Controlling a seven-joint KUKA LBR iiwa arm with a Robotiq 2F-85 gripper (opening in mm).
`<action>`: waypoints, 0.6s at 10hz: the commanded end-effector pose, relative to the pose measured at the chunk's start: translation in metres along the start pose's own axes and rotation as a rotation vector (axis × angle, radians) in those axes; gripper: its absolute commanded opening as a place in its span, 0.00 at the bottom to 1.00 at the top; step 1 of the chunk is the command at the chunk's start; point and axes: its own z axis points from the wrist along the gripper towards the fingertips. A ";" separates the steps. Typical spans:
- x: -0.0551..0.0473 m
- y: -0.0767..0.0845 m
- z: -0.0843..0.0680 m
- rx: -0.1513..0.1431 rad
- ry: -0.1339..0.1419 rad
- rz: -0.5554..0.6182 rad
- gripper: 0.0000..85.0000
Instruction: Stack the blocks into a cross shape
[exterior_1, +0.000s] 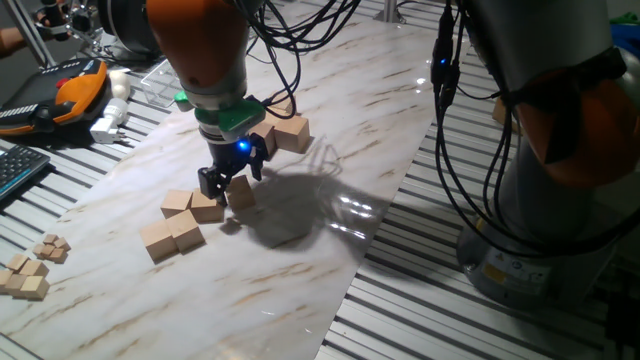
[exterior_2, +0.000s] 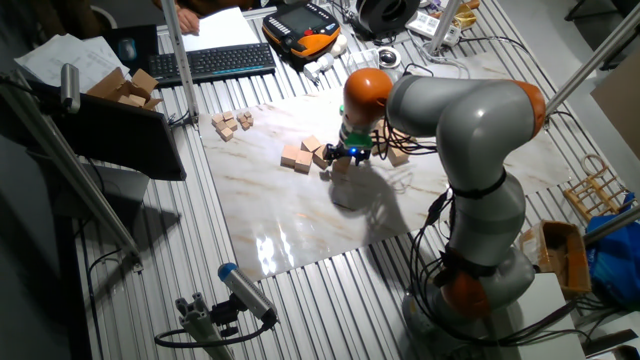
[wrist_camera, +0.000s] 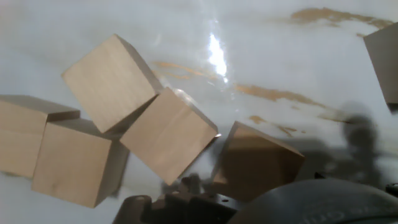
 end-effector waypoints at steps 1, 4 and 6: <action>0.000 0.000 0.000 0.000 -0.002 0.000 1.00; 0.000 -0.003 0.003 0.002 -0.015 -0.003 0.80; 0.000 -0.003 0.003 0.000 -0.016 -0.005 0.80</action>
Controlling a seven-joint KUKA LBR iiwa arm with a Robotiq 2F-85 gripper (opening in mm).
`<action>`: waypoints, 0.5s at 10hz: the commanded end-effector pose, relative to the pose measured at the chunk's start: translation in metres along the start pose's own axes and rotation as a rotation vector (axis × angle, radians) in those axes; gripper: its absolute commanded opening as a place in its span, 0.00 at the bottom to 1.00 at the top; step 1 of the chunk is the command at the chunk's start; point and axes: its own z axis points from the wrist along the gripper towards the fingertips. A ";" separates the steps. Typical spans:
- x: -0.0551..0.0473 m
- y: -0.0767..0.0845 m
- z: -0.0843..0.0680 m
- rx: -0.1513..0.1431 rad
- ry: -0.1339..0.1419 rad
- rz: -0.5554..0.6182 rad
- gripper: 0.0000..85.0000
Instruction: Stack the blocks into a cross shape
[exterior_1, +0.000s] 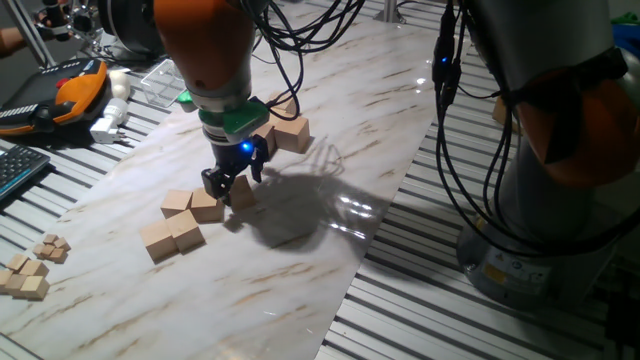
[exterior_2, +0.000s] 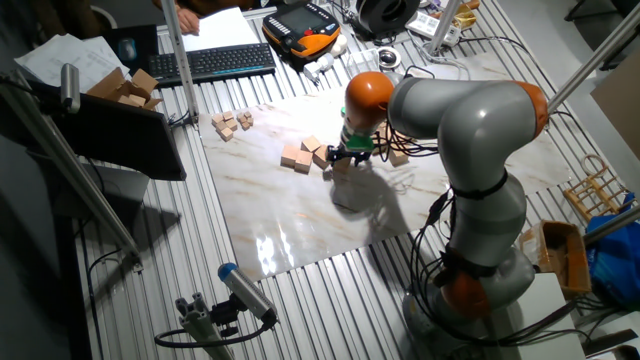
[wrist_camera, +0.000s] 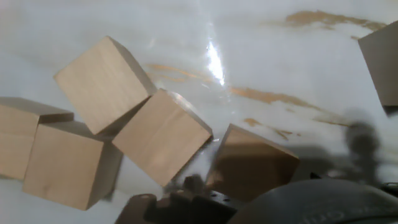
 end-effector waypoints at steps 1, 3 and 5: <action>0.000 0.000 0.000 0.003 -0.001 -0.003 0.80; 0.000 0.002 -0.002 0.009 -0.002 -0.006 0.60; 0.000 0.006 -0.004 0.019 -0.004 -0.006 0.40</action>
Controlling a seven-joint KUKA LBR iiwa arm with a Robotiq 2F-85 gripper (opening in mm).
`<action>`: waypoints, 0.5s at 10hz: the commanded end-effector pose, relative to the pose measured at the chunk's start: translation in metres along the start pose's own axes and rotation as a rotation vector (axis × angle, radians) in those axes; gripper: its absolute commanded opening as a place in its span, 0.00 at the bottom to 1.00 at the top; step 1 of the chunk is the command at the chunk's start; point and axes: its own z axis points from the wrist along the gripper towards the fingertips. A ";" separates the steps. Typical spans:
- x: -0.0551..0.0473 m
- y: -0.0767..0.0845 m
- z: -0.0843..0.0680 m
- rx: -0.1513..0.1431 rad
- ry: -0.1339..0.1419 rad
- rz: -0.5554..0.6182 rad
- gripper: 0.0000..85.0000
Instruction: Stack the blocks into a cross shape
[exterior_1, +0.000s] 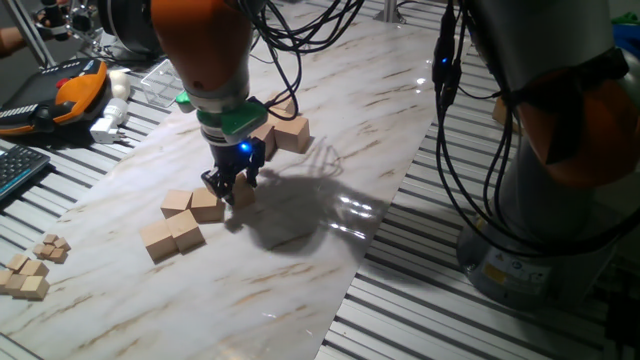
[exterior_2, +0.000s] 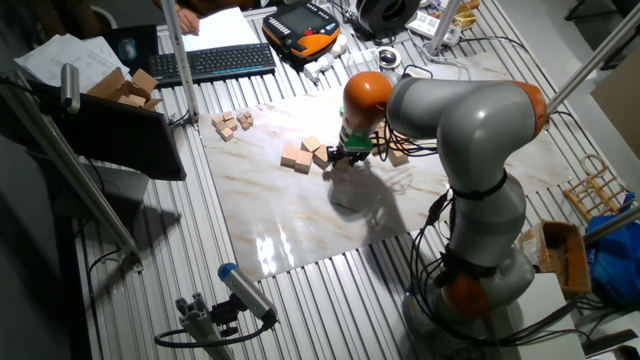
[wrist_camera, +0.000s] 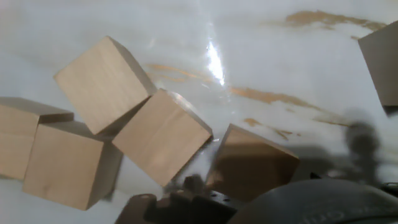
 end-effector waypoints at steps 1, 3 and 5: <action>0.000 0.001 -0.001 0.003 -0.001 -0.001 0.40; -0.001 0.002 -0.003 0.013 -0.004 -0.018 0.20; -0.004 0.002 -0.018 0.030 0.015 -0.062 0.00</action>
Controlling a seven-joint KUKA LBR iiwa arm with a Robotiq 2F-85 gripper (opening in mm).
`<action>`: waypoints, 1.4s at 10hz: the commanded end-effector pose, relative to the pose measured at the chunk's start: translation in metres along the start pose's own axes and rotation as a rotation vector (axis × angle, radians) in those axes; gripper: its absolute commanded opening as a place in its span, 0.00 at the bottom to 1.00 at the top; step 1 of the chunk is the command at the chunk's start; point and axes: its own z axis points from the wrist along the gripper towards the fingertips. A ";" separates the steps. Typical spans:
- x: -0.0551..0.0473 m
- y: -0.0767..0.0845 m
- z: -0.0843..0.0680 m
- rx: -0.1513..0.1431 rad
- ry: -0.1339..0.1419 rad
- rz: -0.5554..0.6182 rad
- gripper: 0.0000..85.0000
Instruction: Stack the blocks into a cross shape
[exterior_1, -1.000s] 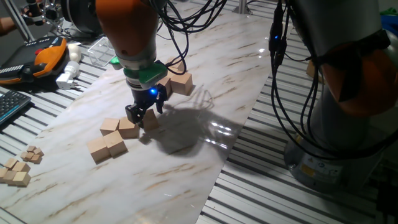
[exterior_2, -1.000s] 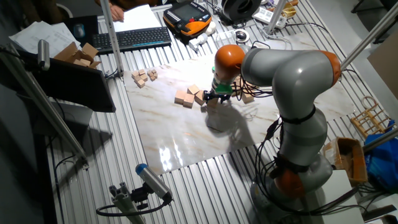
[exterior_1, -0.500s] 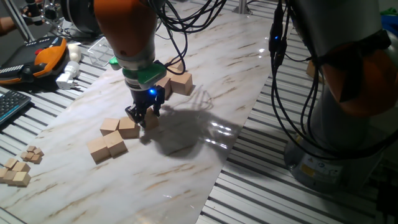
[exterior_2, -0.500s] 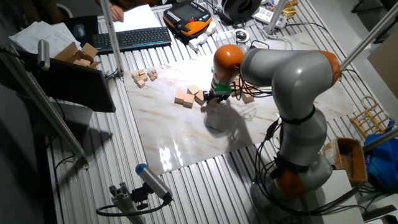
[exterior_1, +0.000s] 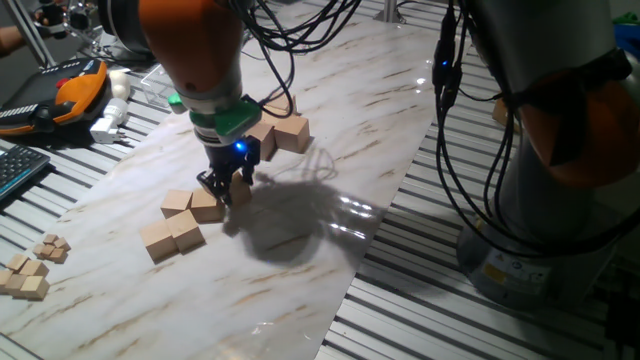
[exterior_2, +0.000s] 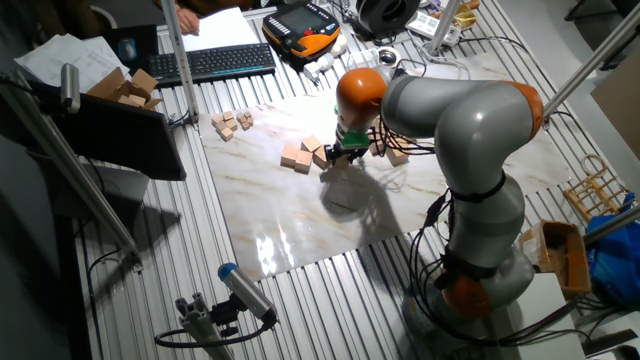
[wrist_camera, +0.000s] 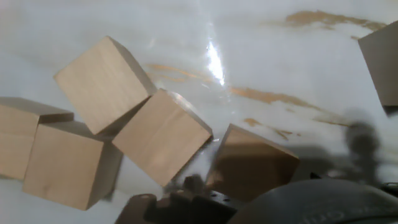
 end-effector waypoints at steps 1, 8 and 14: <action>-0.002 -0.001 -0.010 -0.008 0.018 -0.012 0.00; -0.014 -0.048 -0.081 -0.008 0.015 -0.297 0.00; -0.045 -0.127 -0.112 -0.021 0.045 -0.468 0.00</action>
